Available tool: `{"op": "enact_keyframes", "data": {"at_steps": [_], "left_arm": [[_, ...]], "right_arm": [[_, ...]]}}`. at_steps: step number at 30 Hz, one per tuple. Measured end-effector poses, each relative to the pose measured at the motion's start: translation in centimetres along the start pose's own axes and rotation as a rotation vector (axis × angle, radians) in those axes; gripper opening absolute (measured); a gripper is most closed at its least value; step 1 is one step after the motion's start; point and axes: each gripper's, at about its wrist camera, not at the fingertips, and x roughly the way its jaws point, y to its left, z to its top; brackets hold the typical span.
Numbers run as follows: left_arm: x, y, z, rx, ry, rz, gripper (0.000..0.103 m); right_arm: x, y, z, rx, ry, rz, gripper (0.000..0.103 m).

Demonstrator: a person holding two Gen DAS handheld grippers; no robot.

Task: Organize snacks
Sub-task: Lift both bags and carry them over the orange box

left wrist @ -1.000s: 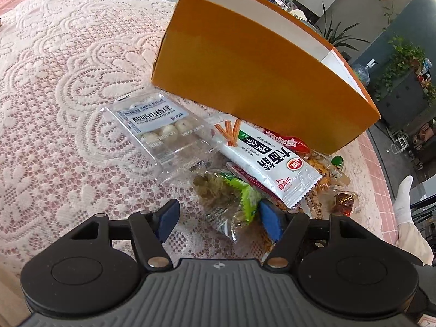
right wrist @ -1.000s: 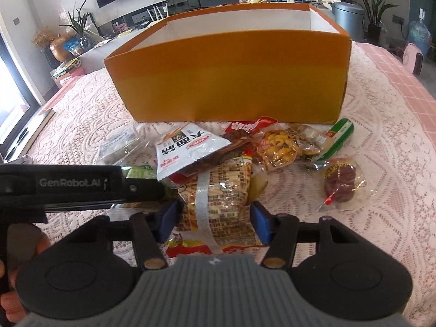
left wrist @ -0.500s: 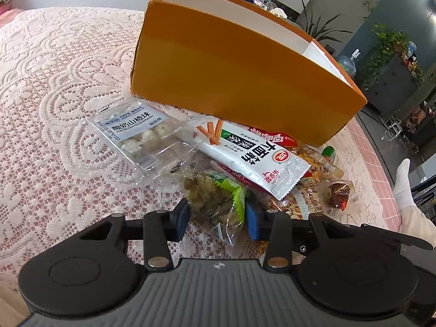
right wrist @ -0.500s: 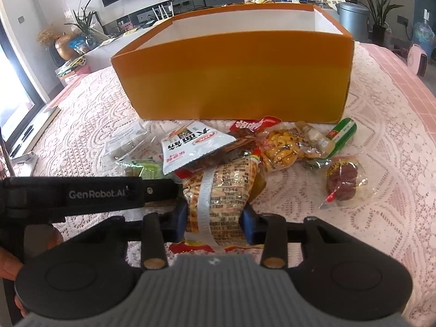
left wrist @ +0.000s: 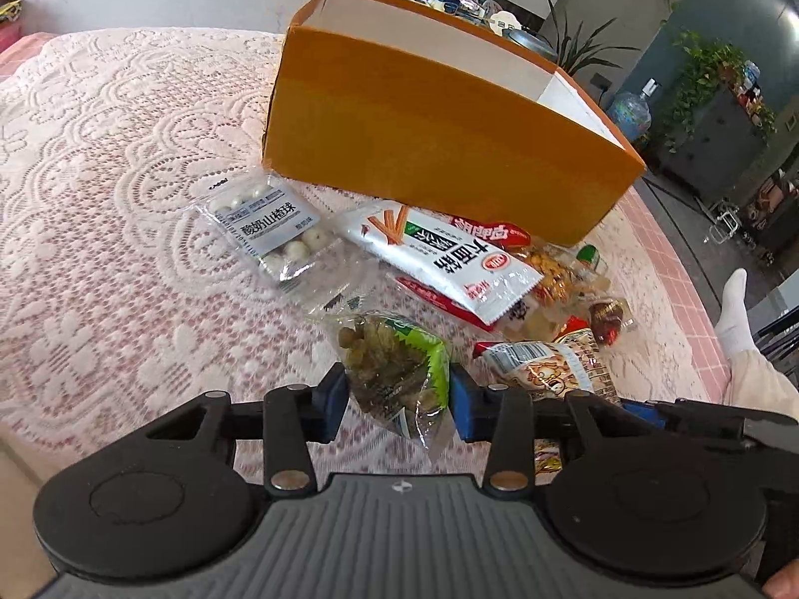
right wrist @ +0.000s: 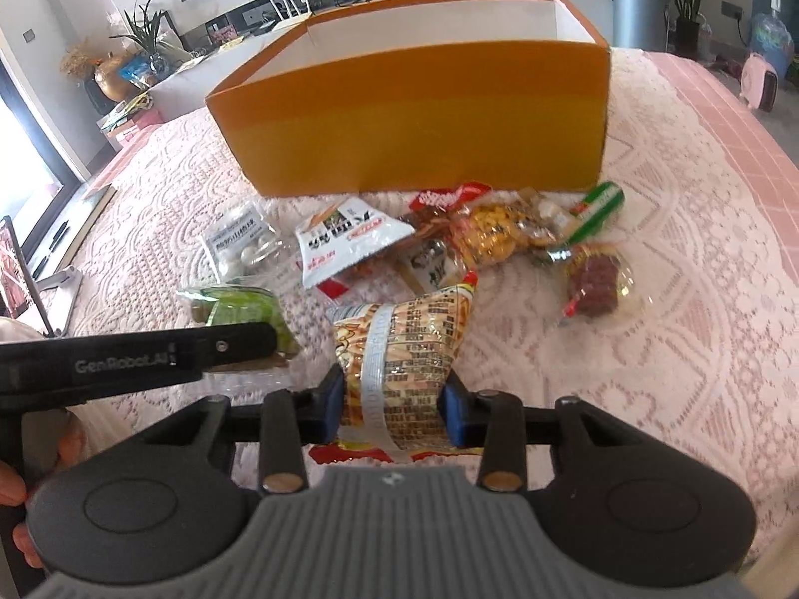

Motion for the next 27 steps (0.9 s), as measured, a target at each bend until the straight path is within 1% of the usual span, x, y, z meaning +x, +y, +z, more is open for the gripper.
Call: {"op": "enact_keyframes", "data": {"at_steps": [6,14,22,27], "left_arm": [[-2.1,-0.6,-0.2,0.014,-0.012,0.003,0.047],[-5.4,-2.0,0.7,0.054,-0.084,-0.005,0.047],[-7.6,-3.6,3.0,0.101,-0.152,-0.006,0.047],[-8.0,-4.7,5.3,0.139,-0.194,-0.008,0.047]], "right_arm": [[-2.2,0.2,-0.6,-0.015,-0.010,0.004,0.037],[-5.9,1.0,-0.2,-0.044,-0.091,0.015,0.037],[-9.4,1.2,2.1,-0.068,-0.195,0.004,0.037],[-10.7,1.1,4.6,-0.095,-0.245,-0.013,0.037]]}}
